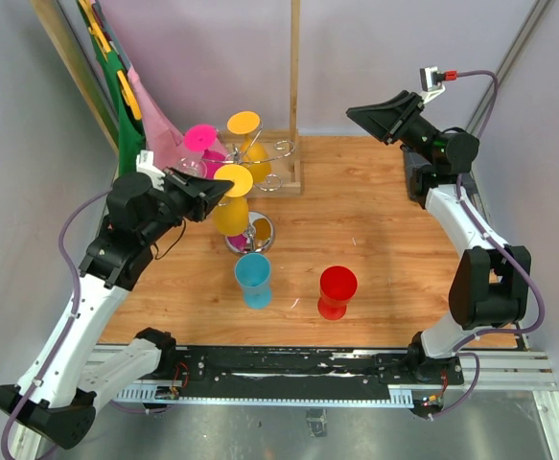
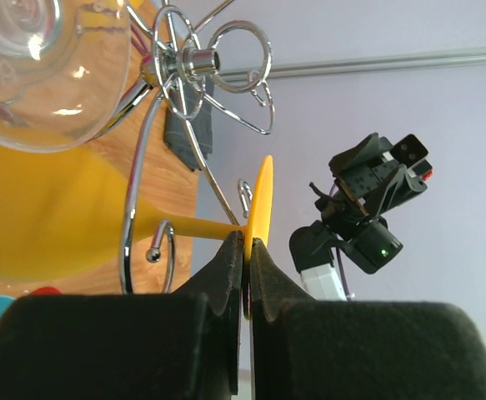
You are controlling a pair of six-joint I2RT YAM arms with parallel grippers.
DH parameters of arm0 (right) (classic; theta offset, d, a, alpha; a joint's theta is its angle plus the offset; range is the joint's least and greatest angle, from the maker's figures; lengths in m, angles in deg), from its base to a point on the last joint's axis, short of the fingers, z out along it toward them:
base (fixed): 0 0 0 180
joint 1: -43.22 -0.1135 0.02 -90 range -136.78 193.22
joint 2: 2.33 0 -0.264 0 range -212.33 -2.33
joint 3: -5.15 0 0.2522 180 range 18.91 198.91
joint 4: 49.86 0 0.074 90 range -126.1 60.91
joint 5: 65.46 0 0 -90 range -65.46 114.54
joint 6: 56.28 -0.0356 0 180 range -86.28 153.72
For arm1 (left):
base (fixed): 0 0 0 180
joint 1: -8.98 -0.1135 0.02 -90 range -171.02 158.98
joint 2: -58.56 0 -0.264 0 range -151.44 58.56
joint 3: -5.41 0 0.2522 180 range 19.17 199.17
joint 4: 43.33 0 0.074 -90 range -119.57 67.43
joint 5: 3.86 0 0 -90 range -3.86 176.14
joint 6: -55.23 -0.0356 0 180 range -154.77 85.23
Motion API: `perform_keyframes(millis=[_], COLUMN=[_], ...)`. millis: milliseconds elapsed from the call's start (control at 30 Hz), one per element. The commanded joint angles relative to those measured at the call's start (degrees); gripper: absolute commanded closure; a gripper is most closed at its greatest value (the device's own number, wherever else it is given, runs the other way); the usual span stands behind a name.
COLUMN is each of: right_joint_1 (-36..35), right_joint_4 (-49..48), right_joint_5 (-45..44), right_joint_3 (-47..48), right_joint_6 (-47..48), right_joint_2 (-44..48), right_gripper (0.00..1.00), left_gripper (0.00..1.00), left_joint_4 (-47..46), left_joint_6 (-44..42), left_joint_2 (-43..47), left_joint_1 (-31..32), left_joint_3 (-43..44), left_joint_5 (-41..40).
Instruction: Place the wine glass upside down on the wine glass rack
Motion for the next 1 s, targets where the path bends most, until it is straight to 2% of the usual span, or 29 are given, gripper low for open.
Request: perform_keyframes(millis=[0, 667, 967], right_joint_1=[0.89, 0.97, 0.97], right_joint_4=[-3.78, -4.22, -4.36], right_joint_5=[0.1, 0.18, 0.1], right_joint_3=[0.44, -0.08, 0.07], right_joint_6=[-0.62, -0.95, -1.08], right_joint_2=[-0.13, 0.19, -0.06], right_gripper=[0.51, 0.51, 0.51], left_gripper=[1.0, 1.0, 1.0], left_joint_4=[-1.3, -5.24, -5.15], left_joint_6=[0.49, 0.67, 0.64], left_joint_2=[0.51, -1.38, -0.1], left_joint_1=[0.44, 0.42, 0.41], left_joint_3=[-0.95, -2.3, -2.09], left_joint_5=[-1.31, -3.51, -7.03])
